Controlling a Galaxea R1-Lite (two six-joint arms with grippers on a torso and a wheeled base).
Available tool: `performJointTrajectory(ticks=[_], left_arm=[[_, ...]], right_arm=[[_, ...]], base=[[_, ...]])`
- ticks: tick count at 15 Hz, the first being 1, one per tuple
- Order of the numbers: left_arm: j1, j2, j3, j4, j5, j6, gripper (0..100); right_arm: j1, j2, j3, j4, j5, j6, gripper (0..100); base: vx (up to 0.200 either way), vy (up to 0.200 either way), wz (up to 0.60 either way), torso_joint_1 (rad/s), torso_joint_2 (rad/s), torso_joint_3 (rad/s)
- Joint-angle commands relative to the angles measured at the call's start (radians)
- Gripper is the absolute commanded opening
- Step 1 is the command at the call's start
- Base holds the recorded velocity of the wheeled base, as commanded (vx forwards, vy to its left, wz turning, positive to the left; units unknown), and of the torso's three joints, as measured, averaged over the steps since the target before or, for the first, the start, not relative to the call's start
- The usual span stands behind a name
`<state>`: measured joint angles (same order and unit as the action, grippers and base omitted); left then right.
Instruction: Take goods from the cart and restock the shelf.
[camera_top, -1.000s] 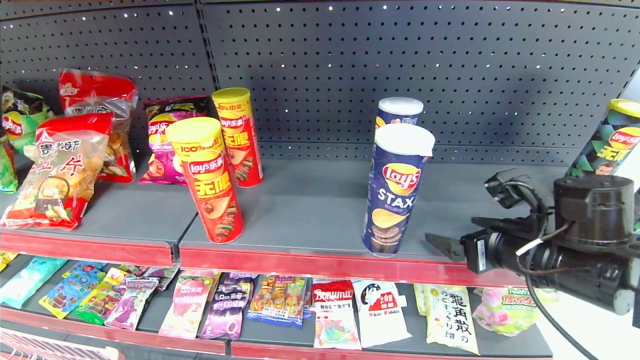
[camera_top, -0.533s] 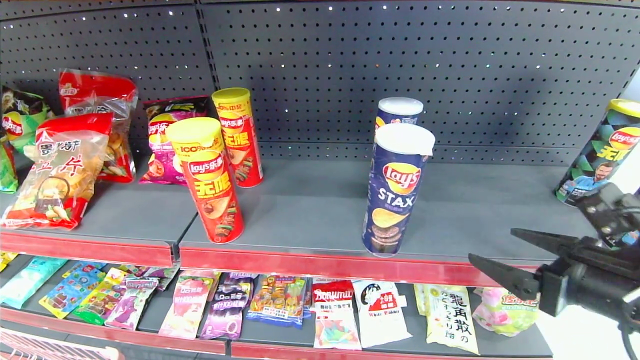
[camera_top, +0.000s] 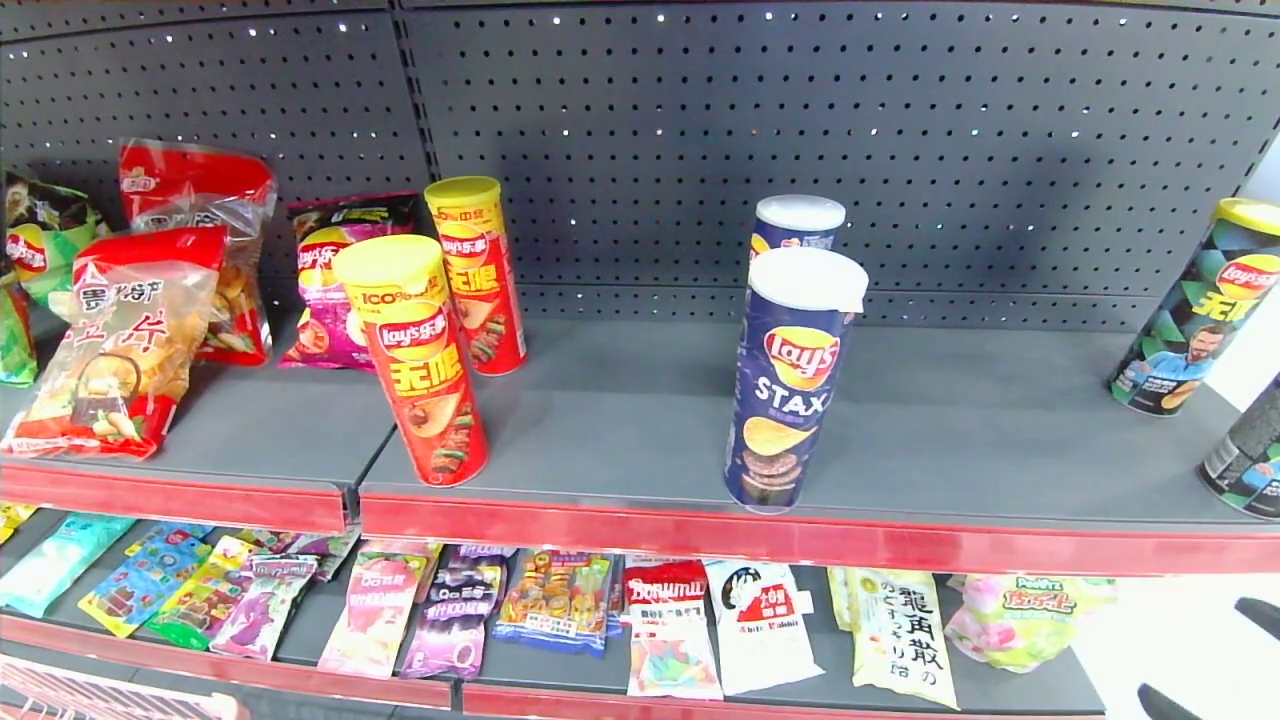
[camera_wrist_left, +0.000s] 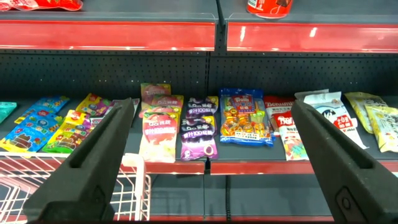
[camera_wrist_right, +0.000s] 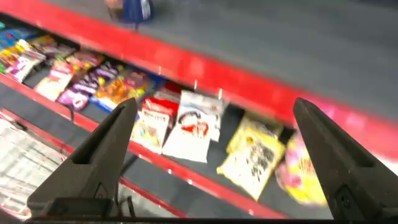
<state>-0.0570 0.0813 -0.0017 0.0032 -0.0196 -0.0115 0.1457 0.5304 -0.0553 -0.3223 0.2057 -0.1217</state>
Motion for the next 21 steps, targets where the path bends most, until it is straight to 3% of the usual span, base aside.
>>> performJointTrajectory(ticks=[1, 3, 5, 9, 12, 13, 15, 21], left_arm=[[0.0, 0.002, 0.0, 0.001, 0.0, -0.001, 100], [0.0, 0.002, 0.0, 0.0, 0.0, -0.001, 100], [0.0, 0.002, 0.0, 0.0, 0.0, -0.001, 100], [0.0, 0.002, 0.0, 0.0, 0.0, -0.001, 100], [0.0, 0.002, 0.0, 0.0, 0.0, -0.001, 100], [0.0, 0.002, 0.0, 0.0, 0.0, -0.001, 100], [0.0, 0.002, 0.0, 0.0, 0.0, -0.001, 100], [0.0, 0.002, 0.0, 0.0, 0.0, -0.001, 100]], right_arm=[[-0.103, -0.408, 0.031, 0.252, -0.026, -0.012, 100], [-0.149, -0.53, 0.031, 0.333, -0.035, -0.001, 100], [-0.147, -0.53, 0.037, 0.315, -0.063, 0.001, 100], [-0.147, -0.53, 0.054, 0.266, -0.282, 0.056, 100], [-0.147, -0.53, 0.055, 0.255, -0.341, 0.054, 100], [-0.147, -0.53, 0.055, 0.256, -0.321, 0.054, 100], [-0.146, -0.53, 0.055, 0.322, -0.131, 0.094, 100], [-0.146, -0.53, 0.055, 0.321, -0.192, 0.116, 100]], base=[[0.0, 0.0, 0.0, 0.0, 0.0, 0.0], [0.0, 0.0, 0.0, 0.0, 0.0, 0.0], [0.0, 0.0, 0.0, 0.0, 0.0, 0.0], [0.0, 0.0, 0.0, 0.0, 0.0, 0.0], [0.0, 0.0, 0.0, 0.0, 0.0, 0.0], [0.0, 0.0, 0.0, 0.0, 0.0, 0.0], [0.0, 0.0, 0.0, 0.0, 0.0, 0.0], [0.0, 0.0, 0.0, 0.0, 0.0, 0.0]])
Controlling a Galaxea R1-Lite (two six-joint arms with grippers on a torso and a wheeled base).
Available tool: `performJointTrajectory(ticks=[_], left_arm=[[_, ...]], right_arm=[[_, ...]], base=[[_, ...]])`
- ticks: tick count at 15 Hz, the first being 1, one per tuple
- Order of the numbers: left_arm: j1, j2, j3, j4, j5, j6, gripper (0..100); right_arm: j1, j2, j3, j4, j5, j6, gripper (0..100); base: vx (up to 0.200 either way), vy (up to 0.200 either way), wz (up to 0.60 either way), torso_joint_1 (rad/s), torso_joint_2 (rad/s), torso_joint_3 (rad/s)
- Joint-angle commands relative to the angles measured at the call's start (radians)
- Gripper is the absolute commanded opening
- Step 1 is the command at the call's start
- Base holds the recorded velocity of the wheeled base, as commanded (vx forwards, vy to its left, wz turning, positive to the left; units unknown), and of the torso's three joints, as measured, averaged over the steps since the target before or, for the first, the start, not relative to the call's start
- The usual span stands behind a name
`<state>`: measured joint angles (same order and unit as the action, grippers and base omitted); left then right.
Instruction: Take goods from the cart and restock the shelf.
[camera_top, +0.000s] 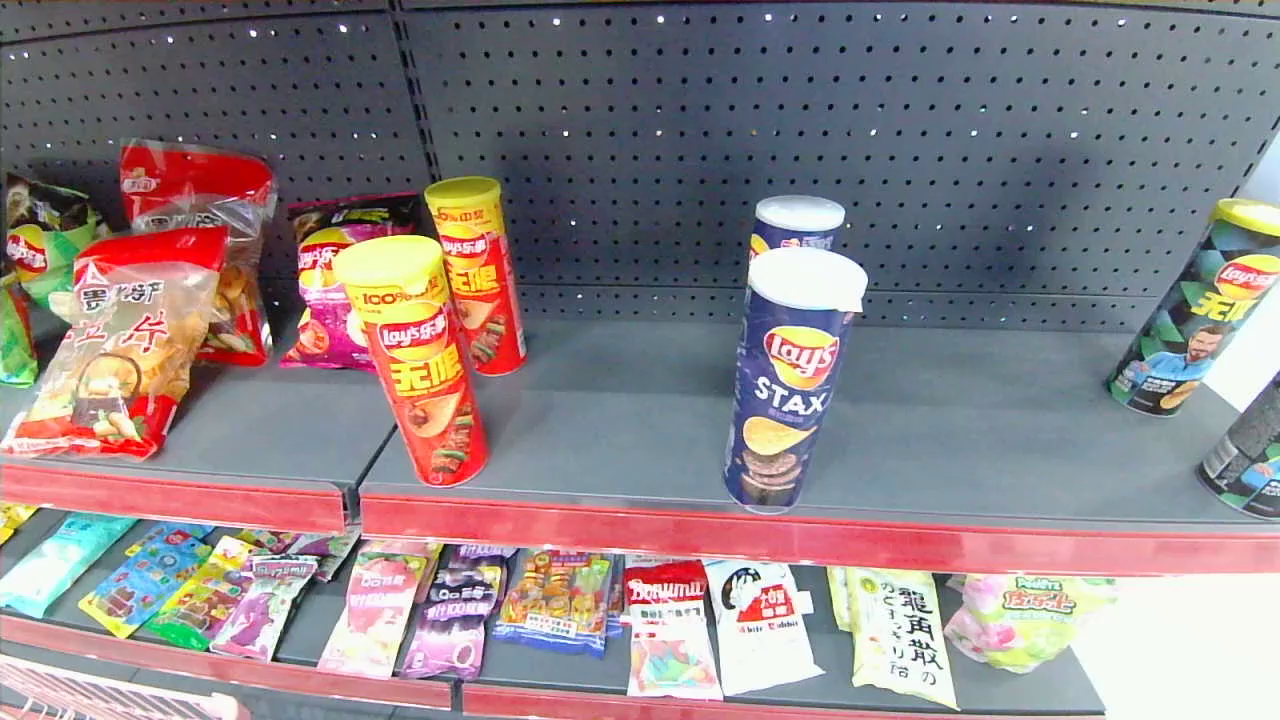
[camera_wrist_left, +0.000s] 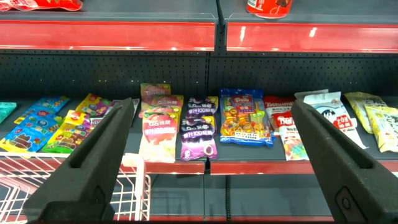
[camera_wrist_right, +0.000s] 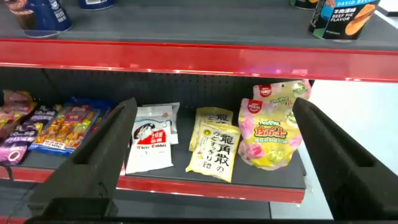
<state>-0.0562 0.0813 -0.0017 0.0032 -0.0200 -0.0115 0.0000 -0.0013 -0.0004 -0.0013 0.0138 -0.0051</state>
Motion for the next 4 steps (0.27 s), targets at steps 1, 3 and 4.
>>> performJointTrajectory(ticks=[1, 3, 4], left_arm=[[-0.001, 0.002, 0.0, 0.0, 0.0, -0.001, 100], [-0.001, 0.002, 0.0, 0.0, 0.0, -0.001, 100], [-0.001, 0.002, 0.0, 0.0, 0.0, -0.001, 100]], right_arm=[[0.0, 0.001, 0.0, 0.0, 0.0, 0.001, 100], [0.0, 0.001, 0.0, 0.0, 0.0, 0.001, 100], [0.0, 0.001, 0.0, 0.0, 0.0, 0.001, 100]], base=[[0.0, 0.0, 0.0, 0.0, 0.0, 0.0], [0.0, 0.0, 0.0, 0.0, 0.0, 0.0], [0.0, 0.0, 0.0, 0.0, 0.0, 0.0]])
